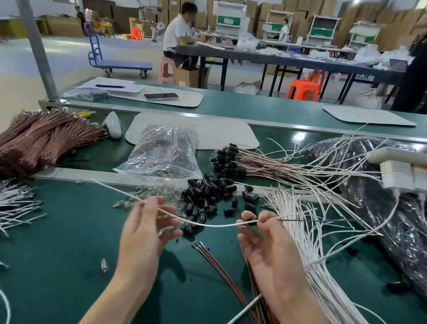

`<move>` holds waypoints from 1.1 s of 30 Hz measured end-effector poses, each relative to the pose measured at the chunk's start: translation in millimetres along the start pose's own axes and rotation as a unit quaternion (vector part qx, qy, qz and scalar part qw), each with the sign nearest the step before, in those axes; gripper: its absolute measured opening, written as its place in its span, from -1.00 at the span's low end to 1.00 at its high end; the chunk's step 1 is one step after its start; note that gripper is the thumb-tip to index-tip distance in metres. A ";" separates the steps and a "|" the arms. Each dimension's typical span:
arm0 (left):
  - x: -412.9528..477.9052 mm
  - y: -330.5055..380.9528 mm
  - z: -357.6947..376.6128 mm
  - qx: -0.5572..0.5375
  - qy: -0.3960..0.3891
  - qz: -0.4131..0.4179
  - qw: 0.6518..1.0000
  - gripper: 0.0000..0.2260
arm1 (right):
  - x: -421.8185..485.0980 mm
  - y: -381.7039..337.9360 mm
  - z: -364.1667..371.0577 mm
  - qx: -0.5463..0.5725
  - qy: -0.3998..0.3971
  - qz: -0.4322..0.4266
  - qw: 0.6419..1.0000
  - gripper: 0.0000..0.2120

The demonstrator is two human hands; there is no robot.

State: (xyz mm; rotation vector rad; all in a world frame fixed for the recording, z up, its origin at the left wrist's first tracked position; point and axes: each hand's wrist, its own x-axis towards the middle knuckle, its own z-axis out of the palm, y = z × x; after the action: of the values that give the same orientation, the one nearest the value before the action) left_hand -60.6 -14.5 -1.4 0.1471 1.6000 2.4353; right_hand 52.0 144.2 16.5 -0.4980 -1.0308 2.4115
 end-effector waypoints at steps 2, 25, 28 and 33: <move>-11.1 -5.0 8.9 0.071 -0.077 -0.022 0.994 -0.75 | 1.6 2.6 0.0 -0.002 -0.003 0.001 1.000 -0.75; -5.3 -6.5 6.4 0.090 0.005 0.104 0.990 -0.84 | 10.1 0.7 -6.5 0.074 0.044 -0.049 0.995 -0.75; -2.7 -8.0 4.6 0.096 0.005 0.100 0.990 -0.83 | 10.6 -0.4 -7.9 0.102 0.032 -0.038 0.994 -0.69; -3.2 -9.7 5.7 0.106 -0.017 0.099 0.989 -0.84 | 12.2 -0.5 -12.5 0.121 0.016 -0.040 0.992 -0.69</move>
State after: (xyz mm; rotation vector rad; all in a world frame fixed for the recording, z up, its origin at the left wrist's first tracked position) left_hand -55.1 -6.5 -7.9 0.3978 1.9088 2.3808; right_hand 48.3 158.3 7.0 -0.3998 -0.7167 2.4067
